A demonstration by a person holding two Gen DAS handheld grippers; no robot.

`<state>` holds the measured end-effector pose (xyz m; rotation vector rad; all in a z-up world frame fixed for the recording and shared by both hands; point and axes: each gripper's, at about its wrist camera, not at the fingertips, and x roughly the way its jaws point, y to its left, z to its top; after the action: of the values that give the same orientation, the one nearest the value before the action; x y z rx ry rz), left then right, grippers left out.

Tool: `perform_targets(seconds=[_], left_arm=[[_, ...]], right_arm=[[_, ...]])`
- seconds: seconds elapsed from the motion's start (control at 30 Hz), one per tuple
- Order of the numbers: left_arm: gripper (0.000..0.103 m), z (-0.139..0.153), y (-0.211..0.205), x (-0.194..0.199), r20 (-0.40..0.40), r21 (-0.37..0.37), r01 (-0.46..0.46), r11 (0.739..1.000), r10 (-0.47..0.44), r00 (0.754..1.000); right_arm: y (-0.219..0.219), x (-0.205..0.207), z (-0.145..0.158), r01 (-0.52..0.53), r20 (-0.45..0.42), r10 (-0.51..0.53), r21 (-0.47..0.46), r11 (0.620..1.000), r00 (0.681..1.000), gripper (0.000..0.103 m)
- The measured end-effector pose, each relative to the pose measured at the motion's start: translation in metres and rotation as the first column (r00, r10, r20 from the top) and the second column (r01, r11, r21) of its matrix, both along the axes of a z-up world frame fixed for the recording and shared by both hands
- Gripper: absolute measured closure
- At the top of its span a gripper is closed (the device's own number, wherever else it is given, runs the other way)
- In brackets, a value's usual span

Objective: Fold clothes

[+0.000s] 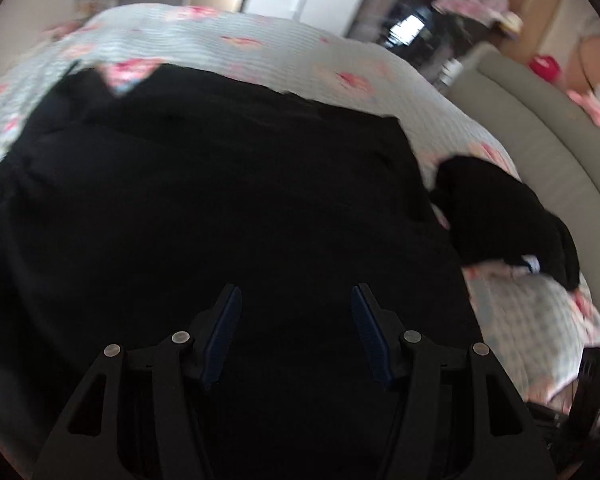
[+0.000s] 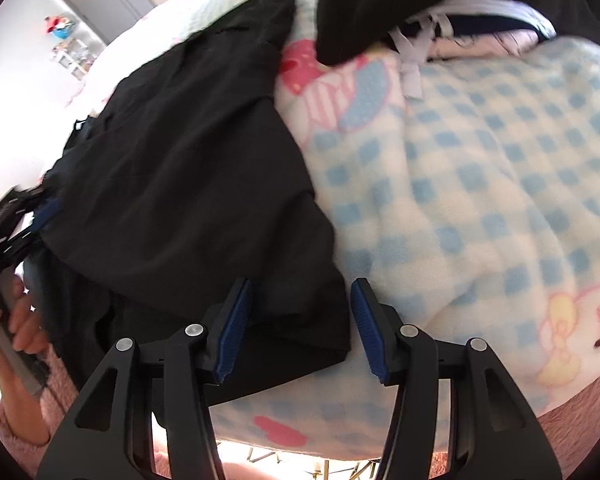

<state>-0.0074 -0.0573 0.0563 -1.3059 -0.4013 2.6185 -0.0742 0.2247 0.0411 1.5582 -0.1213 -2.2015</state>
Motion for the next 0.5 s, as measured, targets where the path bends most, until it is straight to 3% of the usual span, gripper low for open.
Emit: perform_targets(seconds=[0.07,0.17,0.27,0.37,0.5], left_arm=[[0.044,-0.007,0.031,-0.020,0.032,-0.021,0.086,0.996,-0.086,0.996],[0.044,-0.022,0.048,-0.055,0.092,-0.082,0.095,0.992,-0.087,0.992],[0.044,-0.033,0.048,-0.066,0.120,-0.091,0.093,0.992,-0.082,0.989],[0.043,-0.044,0.043,-0.071,0.153,-0.087,0.113,0.990,-0.099,0.983],[0.043,-0.051,0.045,-0.072,0.162,-0.078,0.144,0.987,-0.129,0.978]], right_arm=[[0.001,-0.014,0.018,-0.013,-0.047,0.012,-0.010,1.000,0.999,0.050],[-0.004,-0.054,0.039,-0.026,-0.112,0.026,0.001,1.000,0.993,0.050],[-0.024,-0.101,0.043,-0.058,-0.123,0.060,0.016,0.998,0.991,0.050],[-0.051,-0.149,0.030,-0.095,-0.083,0.093,-0.022,0.995,0.992,0.050],[-0.095,-0.205,-0.014,-0.120,0.067,0.126,-0.087,0.989,0.990,0.050]])
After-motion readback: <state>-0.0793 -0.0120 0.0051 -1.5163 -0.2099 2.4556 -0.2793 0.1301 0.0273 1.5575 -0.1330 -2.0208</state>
